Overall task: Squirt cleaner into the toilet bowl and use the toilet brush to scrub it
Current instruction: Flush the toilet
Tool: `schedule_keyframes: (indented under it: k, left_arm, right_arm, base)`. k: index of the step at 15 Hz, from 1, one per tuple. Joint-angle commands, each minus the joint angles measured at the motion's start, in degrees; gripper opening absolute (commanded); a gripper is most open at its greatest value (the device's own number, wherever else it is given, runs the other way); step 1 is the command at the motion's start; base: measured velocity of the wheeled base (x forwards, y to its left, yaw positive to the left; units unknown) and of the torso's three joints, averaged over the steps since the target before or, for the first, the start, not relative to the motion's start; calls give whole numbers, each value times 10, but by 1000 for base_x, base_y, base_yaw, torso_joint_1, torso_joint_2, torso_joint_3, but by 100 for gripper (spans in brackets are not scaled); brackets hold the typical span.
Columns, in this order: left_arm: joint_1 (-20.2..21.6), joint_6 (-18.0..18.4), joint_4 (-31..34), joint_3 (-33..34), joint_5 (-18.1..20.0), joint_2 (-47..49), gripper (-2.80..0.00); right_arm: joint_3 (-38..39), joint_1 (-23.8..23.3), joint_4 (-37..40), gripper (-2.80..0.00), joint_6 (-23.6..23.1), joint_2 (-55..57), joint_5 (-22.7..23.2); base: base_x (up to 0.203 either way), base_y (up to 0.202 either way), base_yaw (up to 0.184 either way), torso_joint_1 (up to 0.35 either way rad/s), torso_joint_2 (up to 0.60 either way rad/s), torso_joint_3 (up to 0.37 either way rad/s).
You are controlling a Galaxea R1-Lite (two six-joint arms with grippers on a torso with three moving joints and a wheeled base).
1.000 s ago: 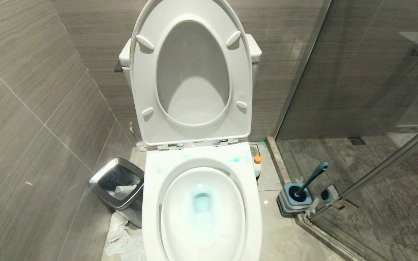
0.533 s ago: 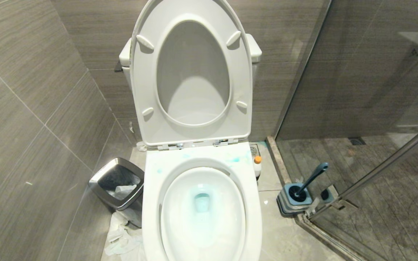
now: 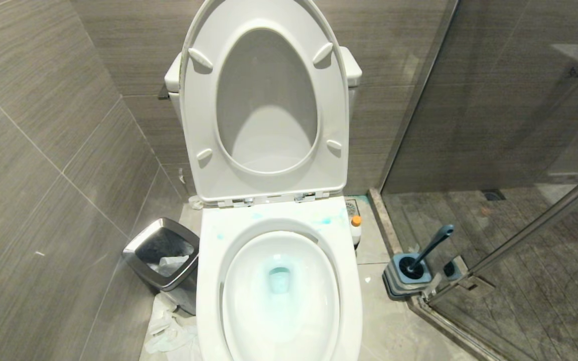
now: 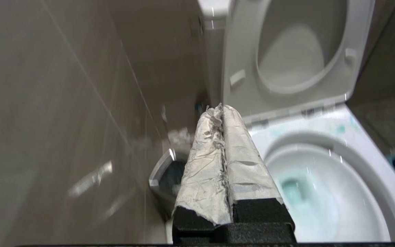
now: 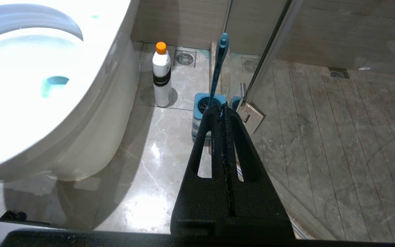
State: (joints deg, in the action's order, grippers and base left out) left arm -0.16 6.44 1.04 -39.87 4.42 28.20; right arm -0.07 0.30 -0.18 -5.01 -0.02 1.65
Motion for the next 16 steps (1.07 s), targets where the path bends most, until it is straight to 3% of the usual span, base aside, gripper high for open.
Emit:
schedule_keyframes:
  k: [1,4,8,11,13,16]
  left_arm:
    - [1,3,-9,-109,0,155,-280]
    - [1,8,-25,-241,5,275,-280]
    - [1,5,-42,-334,49,426,-280]
    - [6,-13,-105,-415,71,578,-280]
    - [14,-32,-150,-520,88,680,-280]
    - [37,-62,-160,-680,101,807,-280]
  right_arm:
    - [0,0,-1,-280,-1,1,0]
    - [1,0,0,-280,0,1,0]
    - [0,0,0,-280,-1,1,0]
    - [0,0,0,-280,-1,1,0]
    - [0,0,0,-280,-1,1,0]
    - [0,0,0,-280,-1,1,0]
  base:
    - [0,0,0,0,0,0]
    - [0,0,0,0,0,0]
    - [0,0,0,0,0,0]
    - [0,0,0,0,0,0]
    - [0,0,0,0,0,0]
    - [0,0,0,0,0,0]
